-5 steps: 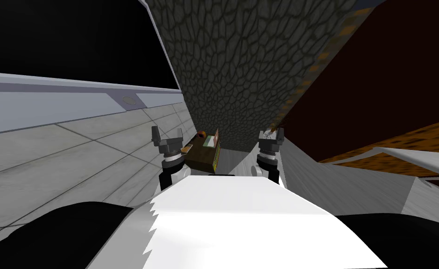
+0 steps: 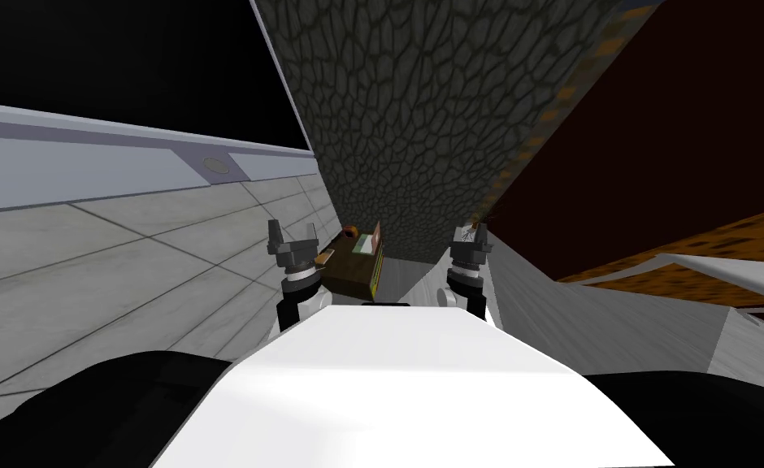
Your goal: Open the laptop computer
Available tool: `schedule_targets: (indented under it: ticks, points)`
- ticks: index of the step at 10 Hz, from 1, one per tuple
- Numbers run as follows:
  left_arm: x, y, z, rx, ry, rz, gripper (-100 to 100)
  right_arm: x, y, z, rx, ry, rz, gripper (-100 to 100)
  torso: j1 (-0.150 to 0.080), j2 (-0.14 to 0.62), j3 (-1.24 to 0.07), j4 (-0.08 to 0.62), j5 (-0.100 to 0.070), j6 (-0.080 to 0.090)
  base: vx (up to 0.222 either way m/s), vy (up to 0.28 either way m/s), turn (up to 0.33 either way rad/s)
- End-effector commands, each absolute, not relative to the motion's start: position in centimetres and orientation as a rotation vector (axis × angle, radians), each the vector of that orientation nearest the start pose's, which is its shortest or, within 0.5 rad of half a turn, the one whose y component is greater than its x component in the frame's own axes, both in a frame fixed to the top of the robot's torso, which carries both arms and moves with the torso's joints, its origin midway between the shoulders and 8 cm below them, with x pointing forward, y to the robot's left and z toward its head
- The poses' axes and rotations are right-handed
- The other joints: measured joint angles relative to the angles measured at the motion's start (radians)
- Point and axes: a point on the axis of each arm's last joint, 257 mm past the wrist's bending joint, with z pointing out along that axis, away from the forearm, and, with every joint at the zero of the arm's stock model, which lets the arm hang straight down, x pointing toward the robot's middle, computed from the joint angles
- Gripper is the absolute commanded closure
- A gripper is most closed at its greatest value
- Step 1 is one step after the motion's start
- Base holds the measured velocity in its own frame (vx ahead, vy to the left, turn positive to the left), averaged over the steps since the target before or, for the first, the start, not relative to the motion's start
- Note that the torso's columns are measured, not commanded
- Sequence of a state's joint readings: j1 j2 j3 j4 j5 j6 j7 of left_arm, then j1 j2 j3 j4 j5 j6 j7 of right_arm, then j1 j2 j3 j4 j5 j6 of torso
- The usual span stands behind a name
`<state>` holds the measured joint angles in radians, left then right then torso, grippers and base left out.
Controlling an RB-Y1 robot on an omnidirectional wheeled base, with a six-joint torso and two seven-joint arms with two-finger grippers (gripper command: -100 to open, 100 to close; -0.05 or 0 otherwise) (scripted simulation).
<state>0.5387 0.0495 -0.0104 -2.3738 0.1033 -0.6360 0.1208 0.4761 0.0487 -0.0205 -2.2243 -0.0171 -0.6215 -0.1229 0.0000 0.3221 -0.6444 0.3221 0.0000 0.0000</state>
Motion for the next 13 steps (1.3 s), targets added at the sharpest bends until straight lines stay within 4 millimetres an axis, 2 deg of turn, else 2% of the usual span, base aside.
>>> schedule_targets:
  ticks: [1, 4, 5, 7, 13]
  points:
    - [29.5, 27.9, 7.6, -0.566, 0.426, -1.524, 0, 33.3, -28.9, 3.0, 0.668, 0.463, 1.431, 0, 0.0, 0.074, -0.147, 0.074, 0.0, 0.0, 0.0, 0.0, 0.0]
    - [29.5, 27.9, 7.6, -0.566, 0.426, -1.524, 0, 33.3, -28.9, 3.0, 0.668, 0.463, 1.431, 0, 0.0, 0.296, -0.59, 0.295, 0.0, 0.0, 0.0, 0.0, 0.0]
    - [30.3, 27.6, 7.2, -0.564, 0.457, -1.544, -100, 33.3, -28.9, 3.0, 0.668, 0.463, 1.431, 0, 0.0, 0.369, -0.738, 0.369, 0.0, 0.0, 0.005, -0.035, -0.076]
    - [32.0, 27.3, 6.4, -0.578, 0.496, -1.581, -100, 33.3, -28.9, 3.0, 0.669, 0.464, 1.431, 0, -0.002, 0.412, -0.826, 0.412, -0.001, 0.0, -0.005, -0.085, -0.108]
    - [36.6, 27.3, 4.1, -0.654, 0.556, -1.669, -100, 33.3, -28.9, 3.0, 0.669, 0.464, 1.431, 0, 0.001, 0.416, -0.832, 0.416, 0.0, 0.0, -0.001, -0.138, -0.102]
